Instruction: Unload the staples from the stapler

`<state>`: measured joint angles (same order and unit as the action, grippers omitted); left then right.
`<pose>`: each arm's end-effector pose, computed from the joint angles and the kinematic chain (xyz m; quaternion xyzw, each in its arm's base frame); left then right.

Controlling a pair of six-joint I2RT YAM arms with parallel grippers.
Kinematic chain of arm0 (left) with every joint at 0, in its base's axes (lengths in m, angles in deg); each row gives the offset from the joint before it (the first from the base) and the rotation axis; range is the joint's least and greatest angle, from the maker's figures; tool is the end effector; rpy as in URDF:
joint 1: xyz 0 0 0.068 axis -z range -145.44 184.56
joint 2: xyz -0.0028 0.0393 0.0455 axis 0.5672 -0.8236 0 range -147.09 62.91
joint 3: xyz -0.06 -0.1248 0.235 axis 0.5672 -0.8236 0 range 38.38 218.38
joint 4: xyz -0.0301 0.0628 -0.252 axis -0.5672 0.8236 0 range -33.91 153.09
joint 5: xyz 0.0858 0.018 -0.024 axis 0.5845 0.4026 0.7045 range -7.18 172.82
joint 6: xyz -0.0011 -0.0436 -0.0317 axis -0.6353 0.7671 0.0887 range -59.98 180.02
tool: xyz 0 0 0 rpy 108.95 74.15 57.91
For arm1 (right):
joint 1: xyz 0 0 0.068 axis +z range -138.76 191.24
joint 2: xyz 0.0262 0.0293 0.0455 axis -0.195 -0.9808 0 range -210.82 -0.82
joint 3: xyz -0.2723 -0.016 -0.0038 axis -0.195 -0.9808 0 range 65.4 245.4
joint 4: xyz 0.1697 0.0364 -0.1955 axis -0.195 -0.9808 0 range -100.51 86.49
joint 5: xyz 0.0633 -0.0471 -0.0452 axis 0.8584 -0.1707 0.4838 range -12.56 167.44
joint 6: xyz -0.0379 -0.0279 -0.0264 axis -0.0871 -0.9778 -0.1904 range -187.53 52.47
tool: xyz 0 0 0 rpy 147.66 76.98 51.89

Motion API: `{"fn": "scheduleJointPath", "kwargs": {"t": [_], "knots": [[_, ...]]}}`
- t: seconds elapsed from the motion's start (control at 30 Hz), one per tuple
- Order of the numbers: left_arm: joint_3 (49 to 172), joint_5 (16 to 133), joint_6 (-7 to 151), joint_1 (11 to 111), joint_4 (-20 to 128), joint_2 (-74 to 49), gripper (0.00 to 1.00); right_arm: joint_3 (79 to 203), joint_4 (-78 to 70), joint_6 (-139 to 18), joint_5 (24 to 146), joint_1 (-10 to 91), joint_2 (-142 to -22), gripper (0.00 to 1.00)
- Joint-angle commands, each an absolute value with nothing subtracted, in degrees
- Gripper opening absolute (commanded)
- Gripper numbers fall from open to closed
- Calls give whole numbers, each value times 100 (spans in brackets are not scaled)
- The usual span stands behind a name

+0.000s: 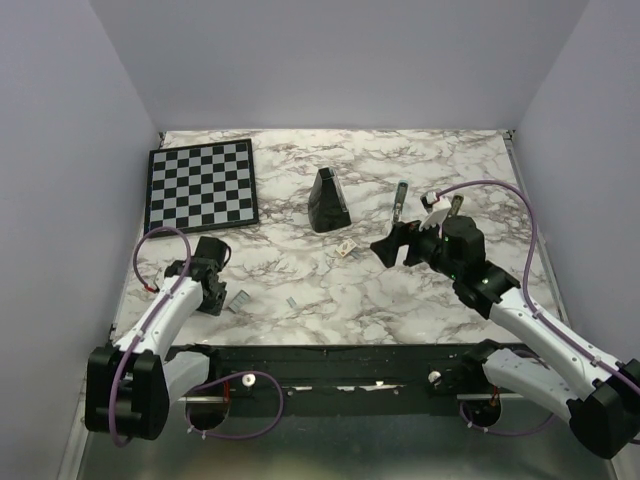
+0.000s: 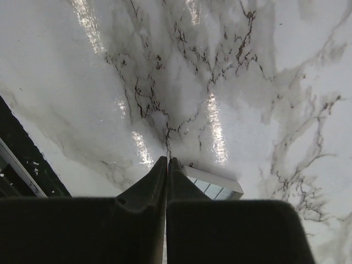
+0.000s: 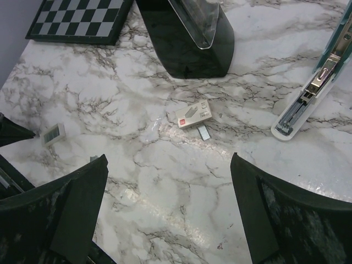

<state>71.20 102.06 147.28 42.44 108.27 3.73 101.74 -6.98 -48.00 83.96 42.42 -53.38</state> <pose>0.1524 -0.0091 0.1797 -0.6393 0.7443 0.0396 0.1891 0.1814 0.1145 0.2754 -0.1154 0.8087 0.2882 0.4996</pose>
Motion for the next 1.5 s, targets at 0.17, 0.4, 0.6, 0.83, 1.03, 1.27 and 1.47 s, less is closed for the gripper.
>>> {"fn": "scheduleJointPath", "kwargs": {"t": [0.17,0.4,0.6,0.83,1.03,1.27,1.47], "knots": [[7012,9715,15098,4203,10399,-186,0,10390,-677,-4863,8535,4280,-5303,100],[7020,9451,15011,4203,10232,-564,0,10407,-659,-4845,8552,4280,-5417,100],[7046,9197,14748,4203,9810,-678,0,10407,-650,-4872,8500,4280,-5443,100],[7020,8810,14448,4308,9354,-951,0,10390,-659,-4521,8491,4297,-5540,99],[6958,8686,14500,4571,9186,-995,0,10477,-852,-4275,8403,4359,-5672,97],[6801,8589,14755,4906,9370,-767,0,10776,-1160,-4107,8289,4604,-5821,94],[6712,8703,14870,4923,9783,-249,0,10917,-1274,-4063,8096,4868,-5883,94]]}}
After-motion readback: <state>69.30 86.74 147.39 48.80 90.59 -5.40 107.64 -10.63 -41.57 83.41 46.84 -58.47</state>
